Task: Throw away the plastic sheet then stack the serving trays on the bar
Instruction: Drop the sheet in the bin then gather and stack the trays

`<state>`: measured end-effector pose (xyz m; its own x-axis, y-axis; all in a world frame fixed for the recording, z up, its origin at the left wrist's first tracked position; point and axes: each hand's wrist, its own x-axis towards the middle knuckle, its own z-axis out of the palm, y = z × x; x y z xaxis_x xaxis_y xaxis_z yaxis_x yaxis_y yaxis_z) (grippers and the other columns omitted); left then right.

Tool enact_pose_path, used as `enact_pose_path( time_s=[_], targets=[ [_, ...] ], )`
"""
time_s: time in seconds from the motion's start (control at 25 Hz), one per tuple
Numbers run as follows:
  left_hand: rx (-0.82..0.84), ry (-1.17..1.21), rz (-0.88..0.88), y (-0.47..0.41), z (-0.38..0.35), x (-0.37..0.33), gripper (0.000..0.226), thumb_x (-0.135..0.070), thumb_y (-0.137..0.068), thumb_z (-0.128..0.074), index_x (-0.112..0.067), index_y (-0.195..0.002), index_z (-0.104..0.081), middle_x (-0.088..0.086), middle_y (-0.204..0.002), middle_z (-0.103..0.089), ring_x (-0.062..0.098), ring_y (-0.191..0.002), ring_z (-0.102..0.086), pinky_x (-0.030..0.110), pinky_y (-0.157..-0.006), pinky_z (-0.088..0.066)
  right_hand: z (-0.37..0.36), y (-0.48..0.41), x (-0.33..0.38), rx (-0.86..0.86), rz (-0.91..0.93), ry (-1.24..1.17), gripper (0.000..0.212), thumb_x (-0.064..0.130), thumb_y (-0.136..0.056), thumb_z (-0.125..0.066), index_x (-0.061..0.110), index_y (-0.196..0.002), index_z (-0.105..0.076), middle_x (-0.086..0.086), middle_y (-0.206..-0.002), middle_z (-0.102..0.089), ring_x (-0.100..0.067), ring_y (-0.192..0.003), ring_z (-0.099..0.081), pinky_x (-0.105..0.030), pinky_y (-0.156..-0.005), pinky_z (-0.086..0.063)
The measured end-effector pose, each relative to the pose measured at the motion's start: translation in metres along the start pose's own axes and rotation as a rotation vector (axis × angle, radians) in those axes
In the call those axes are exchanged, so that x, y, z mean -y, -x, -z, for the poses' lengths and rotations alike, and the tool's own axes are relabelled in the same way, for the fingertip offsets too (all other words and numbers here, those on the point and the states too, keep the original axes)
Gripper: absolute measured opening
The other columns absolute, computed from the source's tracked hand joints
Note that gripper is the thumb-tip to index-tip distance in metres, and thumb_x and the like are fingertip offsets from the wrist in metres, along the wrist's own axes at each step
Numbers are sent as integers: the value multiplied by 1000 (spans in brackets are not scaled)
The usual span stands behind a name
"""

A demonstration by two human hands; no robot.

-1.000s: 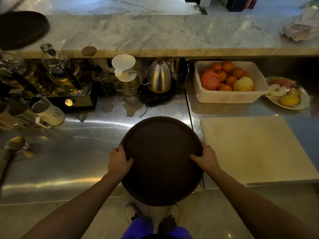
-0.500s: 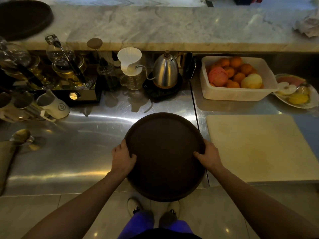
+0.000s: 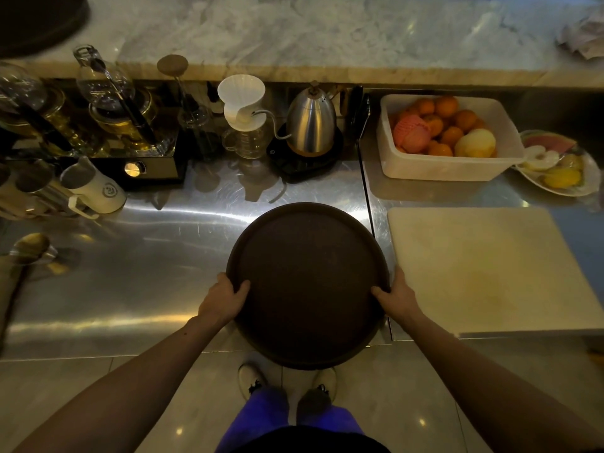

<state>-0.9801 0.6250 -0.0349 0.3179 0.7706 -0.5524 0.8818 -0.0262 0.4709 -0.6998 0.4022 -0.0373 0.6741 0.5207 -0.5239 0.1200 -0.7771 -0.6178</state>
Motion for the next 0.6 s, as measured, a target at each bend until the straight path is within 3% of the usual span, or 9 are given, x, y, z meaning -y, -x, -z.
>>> enact_pose_path(
  time_s=[0.12, 0.4, 0.6],
  targets=[
    [-16, 5, -18, -1, -3, 3, 53, -45, -94, -52, -1, -121, -41, 19, -111, -60, 30, -90, -62, 39, -73, -55, -4, 3, -6, 14, -68, -3, 55, 32, -88, -66, 9, -131, -41, -18, -128, -57, -37, -112, -58, -50, -90, -54],
    [-56, 69, -27, 1, -12, 8, 68, -55, -83, -64, -2, -120, -40, 16, -111, -57, 31, -93, -62, 33, -68, -53, -4, -4, -6, 19, -116, -20, 67, 55, -81, -68, 8, -123, -48, -9, -113, -58, -32, -104, -61, -45, -84, -57],
    [-122, 118, -34, 4, -6, 7, 70, -58, -79, -66, -5, -116, -43, 15, -111, -59, 31, -94, -62, 33, -67, -52, -3, 2, -8, -81, -18, -33, 59, 55, -83, -67, 9, -113, -48, -5, -102, -55, -30, -98, -61, -38, -75, -53]
  ],
)
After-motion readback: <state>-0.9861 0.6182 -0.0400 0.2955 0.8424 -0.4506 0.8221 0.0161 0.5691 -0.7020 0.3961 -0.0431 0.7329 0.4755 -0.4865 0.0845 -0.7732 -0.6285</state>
